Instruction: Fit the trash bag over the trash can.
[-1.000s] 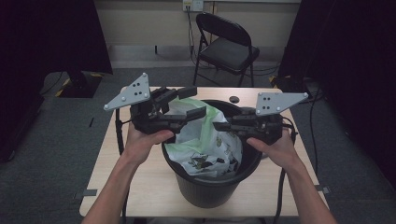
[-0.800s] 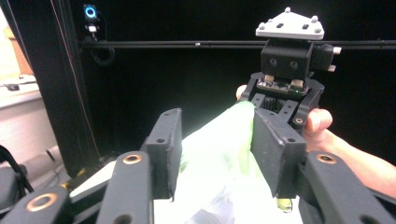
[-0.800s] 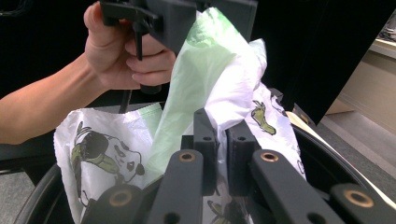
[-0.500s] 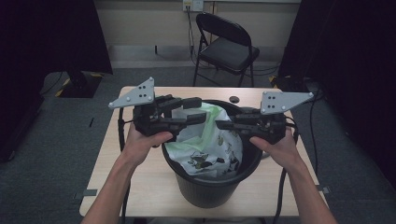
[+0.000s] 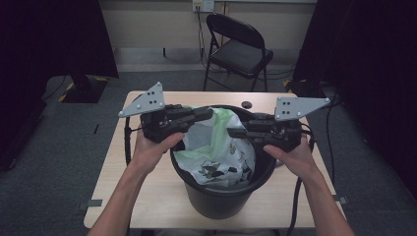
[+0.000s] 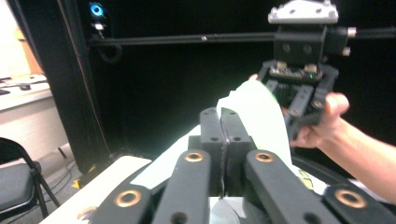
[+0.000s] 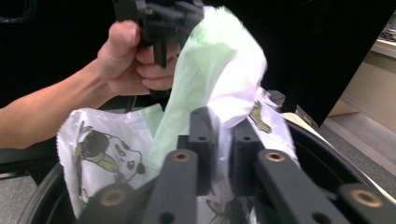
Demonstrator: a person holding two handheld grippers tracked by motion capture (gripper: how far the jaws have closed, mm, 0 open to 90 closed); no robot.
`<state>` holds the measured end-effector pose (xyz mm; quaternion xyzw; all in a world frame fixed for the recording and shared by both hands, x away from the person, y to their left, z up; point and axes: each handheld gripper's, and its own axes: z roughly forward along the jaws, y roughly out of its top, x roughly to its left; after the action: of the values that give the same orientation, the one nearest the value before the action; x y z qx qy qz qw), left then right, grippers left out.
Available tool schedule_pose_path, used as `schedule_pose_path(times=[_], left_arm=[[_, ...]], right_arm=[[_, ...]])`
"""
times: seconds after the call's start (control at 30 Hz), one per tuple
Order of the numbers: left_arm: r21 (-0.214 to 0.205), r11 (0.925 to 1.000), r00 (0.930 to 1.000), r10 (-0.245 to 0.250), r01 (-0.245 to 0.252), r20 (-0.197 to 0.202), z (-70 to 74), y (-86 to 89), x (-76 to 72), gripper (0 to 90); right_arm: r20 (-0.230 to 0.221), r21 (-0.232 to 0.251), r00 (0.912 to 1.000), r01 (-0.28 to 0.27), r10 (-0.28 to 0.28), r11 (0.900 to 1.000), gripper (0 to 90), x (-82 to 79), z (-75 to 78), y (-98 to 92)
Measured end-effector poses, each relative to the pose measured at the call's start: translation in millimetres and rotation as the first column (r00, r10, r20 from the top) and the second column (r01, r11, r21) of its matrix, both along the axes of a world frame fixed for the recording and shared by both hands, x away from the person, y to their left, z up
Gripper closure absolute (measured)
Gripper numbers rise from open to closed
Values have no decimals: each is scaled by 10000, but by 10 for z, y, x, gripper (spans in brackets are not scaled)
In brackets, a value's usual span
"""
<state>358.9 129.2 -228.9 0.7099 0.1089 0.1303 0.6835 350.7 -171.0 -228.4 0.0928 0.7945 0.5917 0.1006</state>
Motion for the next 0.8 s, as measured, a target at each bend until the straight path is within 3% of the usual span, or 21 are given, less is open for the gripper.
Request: schedule_pose_path(times=[0.1, 0.27, 0.4, 0.5, 0.57, 0.7, 0.8], left_arm=[[252, 9997, 9998, 38, -42, 192, -2, -23, -26, 900], [606, 9982, 9993, -45, 21, 384, -12, -101, -59, 900], [660, 9978, 9994, -12, -10, 337, -27, -124, -55, 900], [635, 9980, 9994, -50, 29, 329, -36, -110, -55, 900], [563, 9984, 9995, -30, 12, 321, -42, -89, -57, 900], [452, 9990, 9996, 20, -33, 285, -52, -61, -56, 898], [183, 9995, 9992, 243, -249, 328, -49, -53, -59, 770]], right_arm=[[20, 388, 9998, 190, -190, 9991, 491, -12, 47, -28], [227, 720, 9996, 175, -191, 9973, 473, -35, 149, -1], [289, 1122, 9994, 137, -171, 9936, 549, -45, 246, 39], [299, 1253, 9994, 150, -188, 9920, 715, -32, 280, 48], [282, 1057, 9994, 179, -210, 9942, 855, -25, 268, 59], [269, 1015, 9988, 387, -417, 9941, 900, -14, 226, 58], [214, 914, 9991, 348, -369, 9952, 900, -16, 186, 58]])
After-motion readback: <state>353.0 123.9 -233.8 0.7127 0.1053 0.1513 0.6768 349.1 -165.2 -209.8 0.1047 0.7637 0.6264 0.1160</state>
